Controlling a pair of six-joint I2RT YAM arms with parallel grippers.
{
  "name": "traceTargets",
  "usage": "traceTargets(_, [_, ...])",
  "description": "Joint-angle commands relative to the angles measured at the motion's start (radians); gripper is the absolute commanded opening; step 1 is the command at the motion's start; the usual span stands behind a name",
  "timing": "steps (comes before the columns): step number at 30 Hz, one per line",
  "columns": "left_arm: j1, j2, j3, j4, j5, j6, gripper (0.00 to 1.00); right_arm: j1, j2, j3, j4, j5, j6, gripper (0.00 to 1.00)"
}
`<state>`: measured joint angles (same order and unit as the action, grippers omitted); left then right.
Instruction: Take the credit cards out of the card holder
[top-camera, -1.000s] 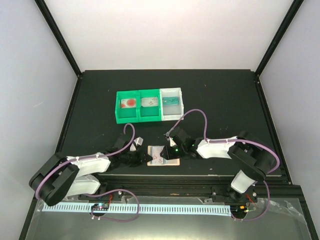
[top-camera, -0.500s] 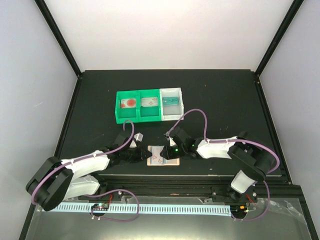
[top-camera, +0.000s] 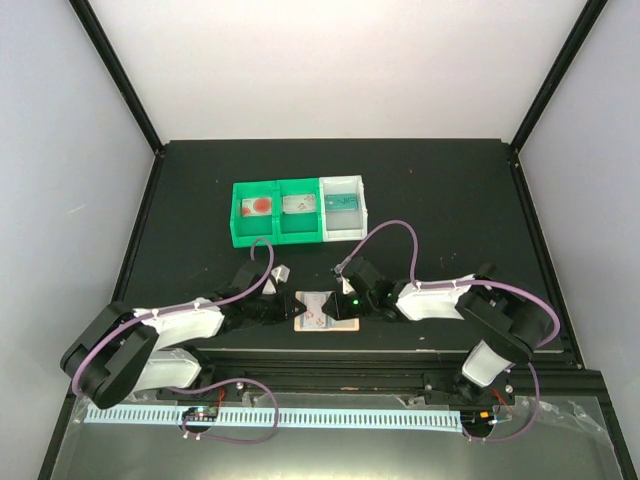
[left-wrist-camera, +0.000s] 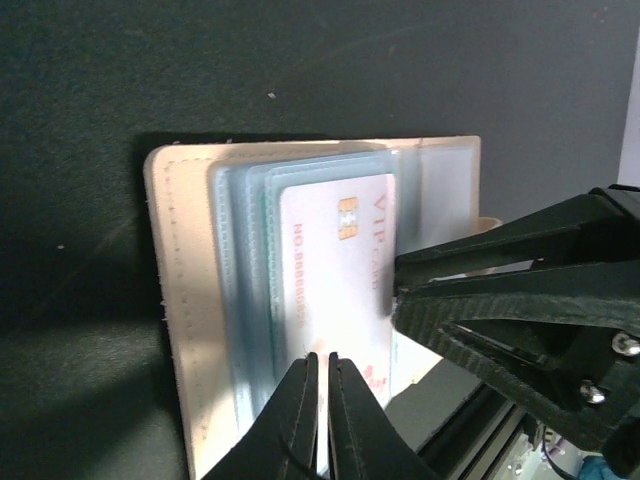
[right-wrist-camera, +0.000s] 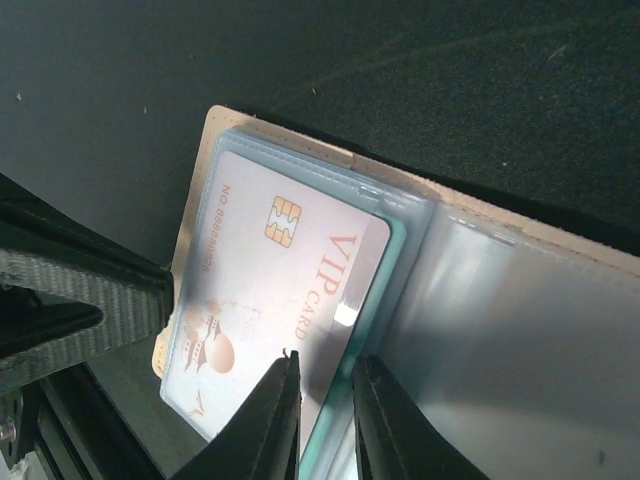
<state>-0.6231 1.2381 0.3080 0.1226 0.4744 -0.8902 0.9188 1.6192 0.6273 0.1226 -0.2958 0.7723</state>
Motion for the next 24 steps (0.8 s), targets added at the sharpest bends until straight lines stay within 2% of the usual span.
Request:
traceTargets(1, [0.001, 0.028, -0.008, 0.016, -0.032, 0.026, 0.07, 0.001, -0.009, -0.020, 0.043, 0.016, 0.021, 0.17])
traceTargets(9, [0.002, 0.073, -0.016, -0.010, -0.075, 0.046, 0.05, 0.002, -0.017, -0.043, 0.090, 0.012, 0.036, 0.17])
traceTargets(24, [0.001, 0.049, -0.007, -0.078, -0.123, 0.061, 0.02, 0.002, -0.019, -0.061, 0.126, 0.011, 0.047, 0.16])
